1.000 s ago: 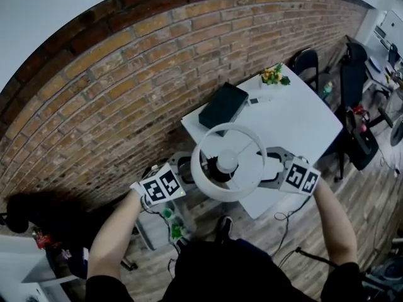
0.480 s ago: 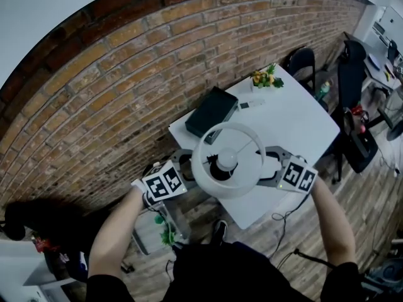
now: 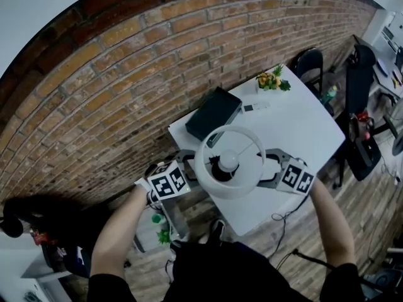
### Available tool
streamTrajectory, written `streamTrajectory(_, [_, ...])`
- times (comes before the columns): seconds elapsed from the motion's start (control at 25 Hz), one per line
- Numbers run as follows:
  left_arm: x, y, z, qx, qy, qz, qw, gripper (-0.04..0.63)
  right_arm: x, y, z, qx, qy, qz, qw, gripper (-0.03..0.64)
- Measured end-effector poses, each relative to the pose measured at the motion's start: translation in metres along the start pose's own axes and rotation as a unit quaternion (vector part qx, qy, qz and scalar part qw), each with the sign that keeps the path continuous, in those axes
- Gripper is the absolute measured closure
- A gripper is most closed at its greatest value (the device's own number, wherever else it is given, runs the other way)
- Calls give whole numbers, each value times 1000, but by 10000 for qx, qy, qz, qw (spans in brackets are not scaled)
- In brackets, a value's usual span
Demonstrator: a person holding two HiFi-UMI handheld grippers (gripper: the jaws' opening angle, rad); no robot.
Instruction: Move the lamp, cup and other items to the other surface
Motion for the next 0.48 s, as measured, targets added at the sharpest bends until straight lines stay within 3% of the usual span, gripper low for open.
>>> streamTrajectory(0.28, [-13,-9,-7,144,250,131,9995,273,8,-9,-6,229,-86,-271,9993,233])
streamTrajectory(0.48, [-18,-15,-6,324,439,539,9971,275,10,-8,-6,503,-104,-514,9974,253])
Point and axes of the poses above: the fingertips, and each gripper's own axes: z backward along the fingers, x to its right, y out of its top, the point moved 4 cm from there along z, backward along the fingers, and after that the axes turned 11 degrees about x, right-handed, at the moved point
